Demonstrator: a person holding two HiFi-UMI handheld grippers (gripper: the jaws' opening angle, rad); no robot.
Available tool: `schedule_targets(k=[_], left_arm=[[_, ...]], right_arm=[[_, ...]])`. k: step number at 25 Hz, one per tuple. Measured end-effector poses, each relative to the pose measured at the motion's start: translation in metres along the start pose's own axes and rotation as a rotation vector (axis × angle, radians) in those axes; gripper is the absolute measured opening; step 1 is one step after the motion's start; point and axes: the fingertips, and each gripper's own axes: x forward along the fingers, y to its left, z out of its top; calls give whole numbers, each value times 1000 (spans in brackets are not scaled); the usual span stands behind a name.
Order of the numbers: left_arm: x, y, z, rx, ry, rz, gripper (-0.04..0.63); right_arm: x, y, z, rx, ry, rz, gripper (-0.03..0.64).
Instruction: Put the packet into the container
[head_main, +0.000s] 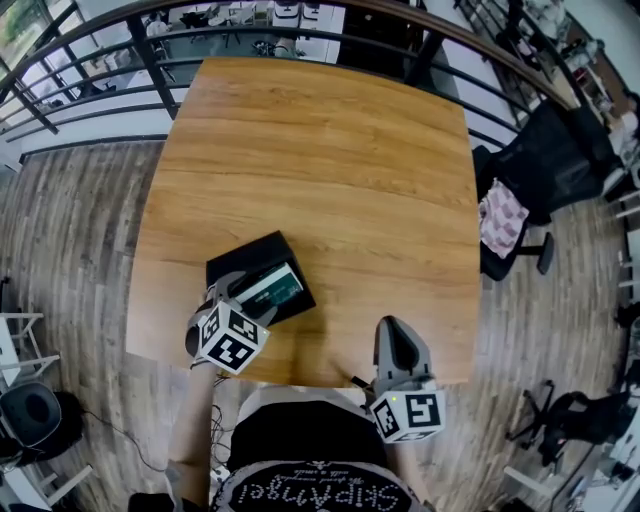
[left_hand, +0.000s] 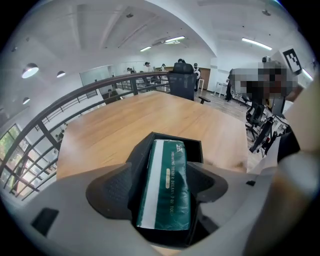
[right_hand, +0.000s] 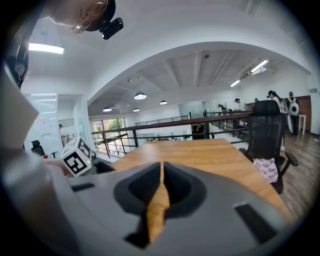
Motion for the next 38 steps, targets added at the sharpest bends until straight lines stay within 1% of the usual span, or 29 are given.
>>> schedule_targets(k=[3,6,7,9,10,16,22,28,33,38], left_arm=[[-11,7,11,-26,-54,13,353],[-25,13,23,-79,-128,26,344],[-30,16,27,-96,-156,34,328],[-39,20,34,-121,-208,58,261],[-43,21,37,-130,-227,70,242],[-66,28,49,-158,-324,140,138],[-94,36,59,-183,-424,206,56],[-131,34,71,-188,-515,264,29],[-180,35,81,-200,-619,333,29],[-226,31,75,-279,-734,400,28]], right_arm=[[1,1,2,-3,-3,7,40],[1,4,4,-8,-7,14,40],[0,5,4,-9,-8,16,40],[-2,6,3,-11,-9,19,40],[-2,6,3,-13,-11,21,40],[-6,9,5,-22,-19,36,40],[-8,14,9,-34,-36,46,40],[-16,14,19,-51,-64,52,40],[-22,20,40,-59,-109,55,40],[-32,26,60,-70,-153,74,40]])
